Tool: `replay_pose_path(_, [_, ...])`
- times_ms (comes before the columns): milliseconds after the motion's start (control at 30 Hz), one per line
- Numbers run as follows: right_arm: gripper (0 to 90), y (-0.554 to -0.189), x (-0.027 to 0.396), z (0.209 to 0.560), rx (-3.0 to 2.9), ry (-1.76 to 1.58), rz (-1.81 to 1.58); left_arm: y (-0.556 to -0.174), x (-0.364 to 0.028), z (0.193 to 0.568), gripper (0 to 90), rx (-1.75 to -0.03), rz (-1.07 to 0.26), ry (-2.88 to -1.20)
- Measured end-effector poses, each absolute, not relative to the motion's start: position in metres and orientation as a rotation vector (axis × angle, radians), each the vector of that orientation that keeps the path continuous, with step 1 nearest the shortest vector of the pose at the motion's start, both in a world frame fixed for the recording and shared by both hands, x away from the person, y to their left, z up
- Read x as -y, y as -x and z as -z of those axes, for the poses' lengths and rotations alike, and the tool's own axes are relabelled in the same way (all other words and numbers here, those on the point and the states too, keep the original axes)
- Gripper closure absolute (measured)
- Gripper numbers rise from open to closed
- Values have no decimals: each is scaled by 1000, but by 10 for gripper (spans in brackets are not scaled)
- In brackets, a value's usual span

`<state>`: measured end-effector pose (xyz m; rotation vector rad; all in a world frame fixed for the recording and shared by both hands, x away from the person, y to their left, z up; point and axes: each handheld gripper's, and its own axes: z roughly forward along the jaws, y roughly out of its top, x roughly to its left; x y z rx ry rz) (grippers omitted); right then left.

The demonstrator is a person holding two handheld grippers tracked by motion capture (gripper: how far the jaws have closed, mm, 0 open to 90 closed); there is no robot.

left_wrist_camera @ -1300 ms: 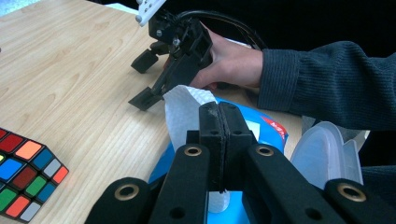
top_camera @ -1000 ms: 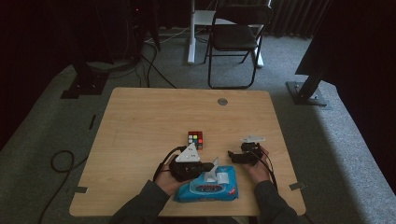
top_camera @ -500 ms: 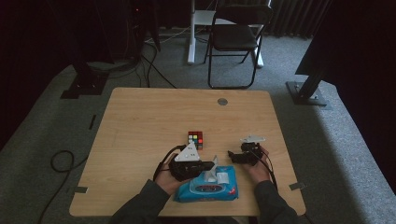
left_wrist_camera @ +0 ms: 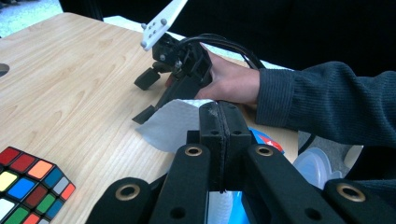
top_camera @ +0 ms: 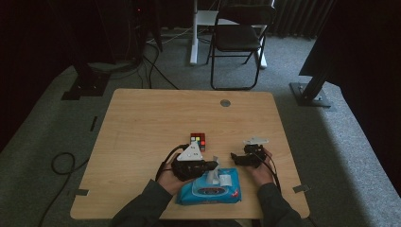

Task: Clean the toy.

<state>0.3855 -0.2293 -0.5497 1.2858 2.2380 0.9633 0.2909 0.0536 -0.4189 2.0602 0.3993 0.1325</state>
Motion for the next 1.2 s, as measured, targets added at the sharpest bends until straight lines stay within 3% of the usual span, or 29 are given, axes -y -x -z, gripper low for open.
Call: replay_pose_path(1200, [130,-386,229,550,-2238,-1286,-963,-299,-71,388,900,-414,-159,-1961])
